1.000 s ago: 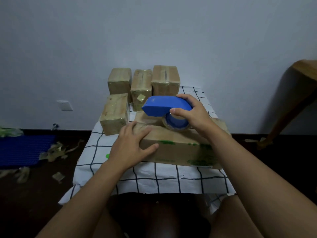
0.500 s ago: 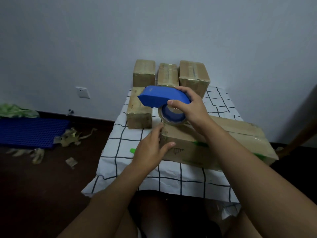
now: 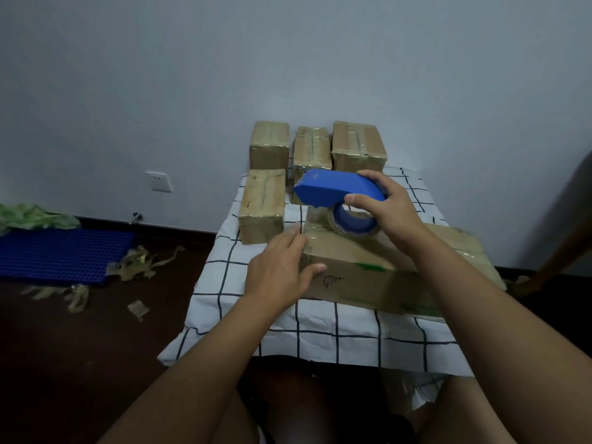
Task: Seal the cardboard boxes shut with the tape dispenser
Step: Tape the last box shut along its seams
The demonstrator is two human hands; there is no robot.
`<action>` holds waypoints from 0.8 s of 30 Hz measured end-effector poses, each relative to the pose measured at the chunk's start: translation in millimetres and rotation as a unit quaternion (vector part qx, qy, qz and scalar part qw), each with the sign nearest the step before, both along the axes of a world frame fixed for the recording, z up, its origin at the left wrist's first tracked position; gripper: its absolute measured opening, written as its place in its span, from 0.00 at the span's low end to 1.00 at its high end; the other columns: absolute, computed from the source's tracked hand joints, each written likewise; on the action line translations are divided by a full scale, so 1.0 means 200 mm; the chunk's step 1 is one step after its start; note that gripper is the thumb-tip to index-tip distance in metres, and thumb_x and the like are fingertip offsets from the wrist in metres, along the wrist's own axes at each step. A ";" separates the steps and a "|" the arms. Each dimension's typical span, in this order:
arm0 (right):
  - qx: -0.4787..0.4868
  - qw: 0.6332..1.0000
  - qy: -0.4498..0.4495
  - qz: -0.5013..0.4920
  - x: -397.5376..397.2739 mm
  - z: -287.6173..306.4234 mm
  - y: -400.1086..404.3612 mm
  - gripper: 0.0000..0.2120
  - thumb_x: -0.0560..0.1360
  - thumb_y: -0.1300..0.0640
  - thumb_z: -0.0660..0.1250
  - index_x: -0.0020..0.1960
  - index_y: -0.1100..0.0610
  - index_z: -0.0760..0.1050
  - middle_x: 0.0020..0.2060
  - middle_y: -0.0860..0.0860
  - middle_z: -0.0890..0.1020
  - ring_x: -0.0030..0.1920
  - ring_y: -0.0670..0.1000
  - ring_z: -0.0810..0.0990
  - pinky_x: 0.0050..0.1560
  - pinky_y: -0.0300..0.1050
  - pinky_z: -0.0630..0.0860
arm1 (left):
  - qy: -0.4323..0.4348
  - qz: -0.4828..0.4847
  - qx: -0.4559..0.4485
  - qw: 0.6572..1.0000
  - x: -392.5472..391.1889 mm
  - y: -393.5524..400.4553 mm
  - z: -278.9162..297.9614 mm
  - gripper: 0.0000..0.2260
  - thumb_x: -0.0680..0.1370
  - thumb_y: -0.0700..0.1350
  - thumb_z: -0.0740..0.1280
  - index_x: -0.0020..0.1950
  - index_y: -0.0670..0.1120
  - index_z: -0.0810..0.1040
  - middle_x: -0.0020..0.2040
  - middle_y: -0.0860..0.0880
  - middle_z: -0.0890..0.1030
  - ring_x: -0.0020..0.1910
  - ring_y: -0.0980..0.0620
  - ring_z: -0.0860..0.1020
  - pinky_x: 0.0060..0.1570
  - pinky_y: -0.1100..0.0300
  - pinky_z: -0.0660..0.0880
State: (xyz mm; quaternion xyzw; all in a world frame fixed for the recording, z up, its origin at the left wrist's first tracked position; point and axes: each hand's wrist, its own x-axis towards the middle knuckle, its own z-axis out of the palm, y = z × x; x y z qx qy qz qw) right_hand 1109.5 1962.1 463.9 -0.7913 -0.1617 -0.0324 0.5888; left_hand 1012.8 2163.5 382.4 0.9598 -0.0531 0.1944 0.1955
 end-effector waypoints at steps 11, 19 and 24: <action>0.109 0.984 -0.025 -0.138 -0.18 0.05 -0.41 0.21 0.63 0.40 0.75 0.54 0.38 0.75 0.53 0.41 0.78 0.47 0.35 0.79 0.42 0.28 0.74 | -0.024 -0.045 0.037 0.998 0.00 -0.06 0.08 0.20 0.76 0.58 0.68 0.64 0.50 0.74 0.67 0.48 0.72 0.62 0.45 0.74 0.49 0.51 0.77; 0.165 0.974 -0.039 -0.151 -0.26 0.10 -0.48 0.22 0.65 0.44 0.76 0.57 0.43 0.76 0.56 0.45 0.80 0.53 0.43 0.80 0.49 0.36 0.76 | -0.082 -0.055 0.126 0.987 -0.02 -0.30 0.12 0.20 0.76 0.63 0.64 0.49 0.45 0.75 0.53 0.45 0.80 0.57 0.42 0.76 0.67 0.45 0.66; 0.181 0.972 -0.040 -0.147 -0.31 0.10 -0.51 0.21 0.65 0.45 0.77 0.56 0.41 0.76 0.55 0.44 0.80 0.52 0.41 0.80 0.46 0.33 0.76 | -0.049 -0.057 0.117 0.990 -0.03 -0.49 0.15 0.28 0.69 0.72 0.63 0.52 0.48 0.74 0.48 0.49 0.73 0.51 0.46 0.72 0.52 0.52 0.68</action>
